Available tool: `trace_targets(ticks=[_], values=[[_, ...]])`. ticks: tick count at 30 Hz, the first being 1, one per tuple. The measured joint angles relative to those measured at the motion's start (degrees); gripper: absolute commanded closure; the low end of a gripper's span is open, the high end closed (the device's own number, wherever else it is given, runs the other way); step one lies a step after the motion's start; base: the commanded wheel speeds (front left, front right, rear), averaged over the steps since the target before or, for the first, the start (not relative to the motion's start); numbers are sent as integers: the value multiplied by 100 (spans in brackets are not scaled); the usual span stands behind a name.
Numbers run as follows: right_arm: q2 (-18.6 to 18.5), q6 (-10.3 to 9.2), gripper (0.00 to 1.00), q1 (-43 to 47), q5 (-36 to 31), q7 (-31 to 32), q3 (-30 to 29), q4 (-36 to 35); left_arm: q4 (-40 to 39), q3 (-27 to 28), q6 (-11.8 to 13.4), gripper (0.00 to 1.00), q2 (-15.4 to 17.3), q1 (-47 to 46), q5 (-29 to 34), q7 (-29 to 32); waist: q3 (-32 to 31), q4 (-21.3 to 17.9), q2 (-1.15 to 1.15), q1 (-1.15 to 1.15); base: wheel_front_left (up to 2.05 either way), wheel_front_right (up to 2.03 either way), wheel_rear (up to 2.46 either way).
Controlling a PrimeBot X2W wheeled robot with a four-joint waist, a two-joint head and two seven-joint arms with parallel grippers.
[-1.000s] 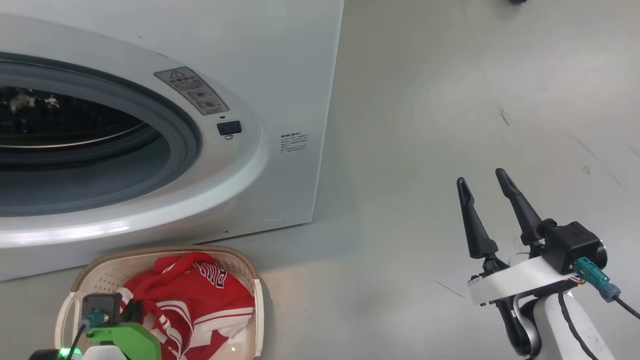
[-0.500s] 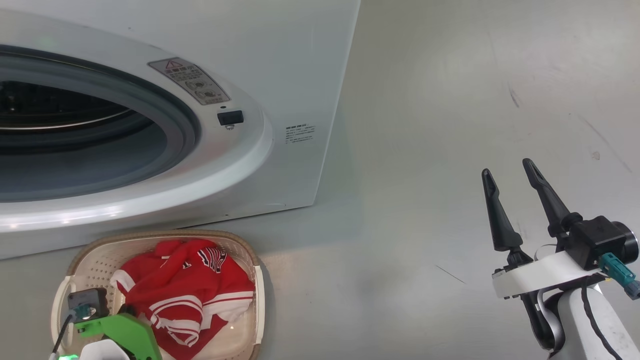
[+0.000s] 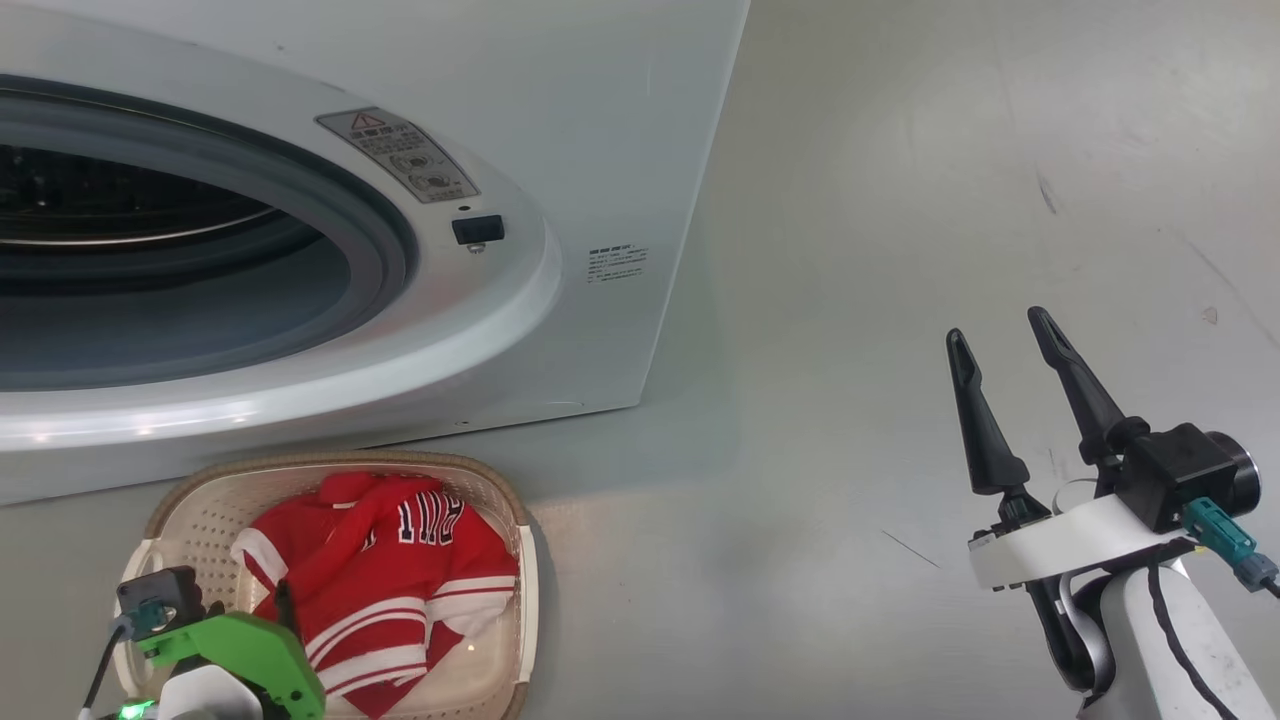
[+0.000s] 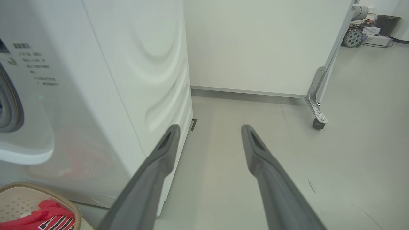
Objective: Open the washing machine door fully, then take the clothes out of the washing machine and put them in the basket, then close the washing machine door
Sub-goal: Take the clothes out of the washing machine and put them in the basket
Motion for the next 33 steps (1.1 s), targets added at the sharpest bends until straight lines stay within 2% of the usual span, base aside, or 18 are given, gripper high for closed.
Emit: trace_targets(ticks=[4,7,15,25,33], values=[[62,0,0,-5,1,0,7,5,148,-169,-100,0,-8,-47,107,-147,-44,30,0,0,0,0,0],[82,0,0,-5,5,0,-2,19,133,-200,-355,0,-32,-97,76,-453,-110,68,0,0,0,0,0],[157,0,0,-7,42,0,2,109,-86,-392,-556,0,-40,-210,84,-989,-412,195,0,0,0,0,0],[197,0,0,48,68,0,-48,254,-764,-964,-603,0,-23,-282,554,-1022,-921,442,0,0,0,0,0],[245,0,0,201,68,0,-91,300,-1594,-1047,-605,0,31,-267,695,-1021,-1270,668,0,0,0,0,0]])
